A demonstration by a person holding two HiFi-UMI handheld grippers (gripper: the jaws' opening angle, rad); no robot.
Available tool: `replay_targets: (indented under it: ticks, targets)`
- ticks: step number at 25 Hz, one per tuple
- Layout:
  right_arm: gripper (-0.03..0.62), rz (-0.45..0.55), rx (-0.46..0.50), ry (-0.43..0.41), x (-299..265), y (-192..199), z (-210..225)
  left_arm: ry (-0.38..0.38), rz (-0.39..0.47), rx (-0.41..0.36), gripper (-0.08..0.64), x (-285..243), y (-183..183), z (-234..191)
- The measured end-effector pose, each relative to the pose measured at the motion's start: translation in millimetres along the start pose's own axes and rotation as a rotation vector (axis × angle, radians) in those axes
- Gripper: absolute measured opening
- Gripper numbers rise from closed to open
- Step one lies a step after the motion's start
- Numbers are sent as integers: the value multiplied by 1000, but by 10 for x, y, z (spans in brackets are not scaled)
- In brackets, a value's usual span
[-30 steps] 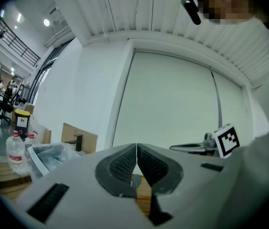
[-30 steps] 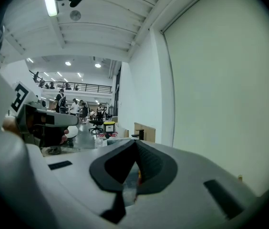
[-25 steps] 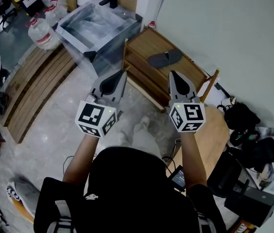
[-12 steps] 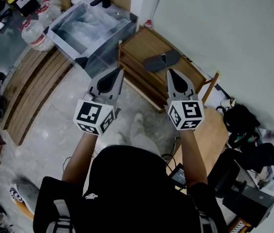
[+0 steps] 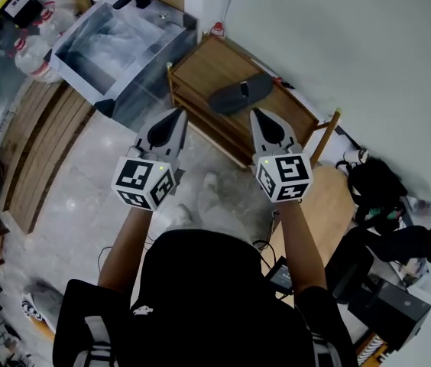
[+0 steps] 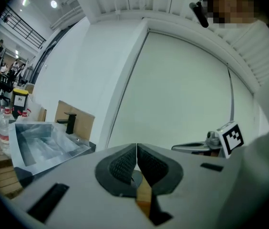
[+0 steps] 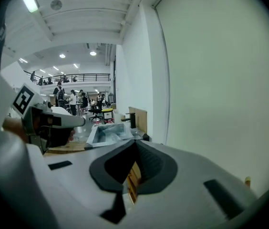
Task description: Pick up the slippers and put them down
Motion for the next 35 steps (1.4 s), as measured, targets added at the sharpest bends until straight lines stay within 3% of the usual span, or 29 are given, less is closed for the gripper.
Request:
replay_targets:
  ticks: [15, 26, 35]
  targets:
    - [-8, -235, -23, -87, -826, 698, 613, -18, -232, 49, 6, -882, 839, -230]
    - [-5, -436, 36, -123, -1280, 1295, 881, -39, -324, 82, 6, -1156, 1365, -299]
    - [115, -590, 97, -164, -1742, 1801, 1100, -65, -358, 85, 6, -1308, 1584, -440]
Point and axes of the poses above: the fingertips, and each gripper's own axes: x backward along the fingers, z to its right, y out of its underside, the point moved 7 cm from there along x, backward along the fingers, and after that the axes turned 3 degrees about -x, right-handed, at the moved point
